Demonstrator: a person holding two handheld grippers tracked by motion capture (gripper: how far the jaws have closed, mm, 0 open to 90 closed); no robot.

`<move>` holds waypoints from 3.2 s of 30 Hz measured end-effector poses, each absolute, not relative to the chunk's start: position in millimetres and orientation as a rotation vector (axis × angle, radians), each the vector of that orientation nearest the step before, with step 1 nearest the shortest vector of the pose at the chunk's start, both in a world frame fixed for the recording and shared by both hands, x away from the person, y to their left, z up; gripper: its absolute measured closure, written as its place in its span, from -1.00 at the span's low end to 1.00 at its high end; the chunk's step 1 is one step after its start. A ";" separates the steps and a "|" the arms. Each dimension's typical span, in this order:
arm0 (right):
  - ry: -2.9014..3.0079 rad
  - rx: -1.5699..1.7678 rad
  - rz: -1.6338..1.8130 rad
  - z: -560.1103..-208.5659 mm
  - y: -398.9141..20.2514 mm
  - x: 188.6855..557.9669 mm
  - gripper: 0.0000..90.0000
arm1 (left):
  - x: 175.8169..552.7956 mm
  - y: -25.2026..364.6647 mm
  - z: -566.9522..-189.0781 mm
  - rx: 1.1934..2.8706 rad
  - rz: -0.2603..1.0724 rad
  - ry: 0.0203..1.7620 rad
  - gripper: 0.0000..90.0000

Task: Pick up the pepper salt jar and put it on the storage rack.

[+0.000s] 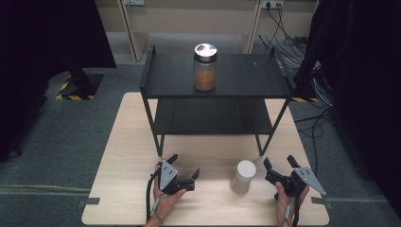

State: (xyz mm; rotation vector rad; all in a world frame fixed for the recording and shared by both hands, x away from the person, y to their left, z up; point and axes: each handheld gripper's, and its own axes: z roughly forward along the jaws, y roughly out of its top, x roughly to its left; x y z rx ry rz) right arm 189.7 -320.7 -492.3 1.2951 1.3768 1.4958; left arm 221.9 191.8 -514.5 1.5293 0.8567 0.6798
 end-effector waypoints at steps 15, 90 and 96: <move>1.426 1.188 1.506 -484.8 -332.5 159.4 -0.99 | 221.8 191.5 -514.3 1.531 0.681 0.856 -0.98; 1.801 0.971 1.538 -491.6 -287.6 188.0 -0.70 | 222.3 192.3 -514.1 1.527 0.673 0.863 -0.97; 1.810 0.964 1.538 -491.7 -287.6 188.9 -0.47 | 222.2 192.2 -514.1 1.529 0.674 0.862 -0.97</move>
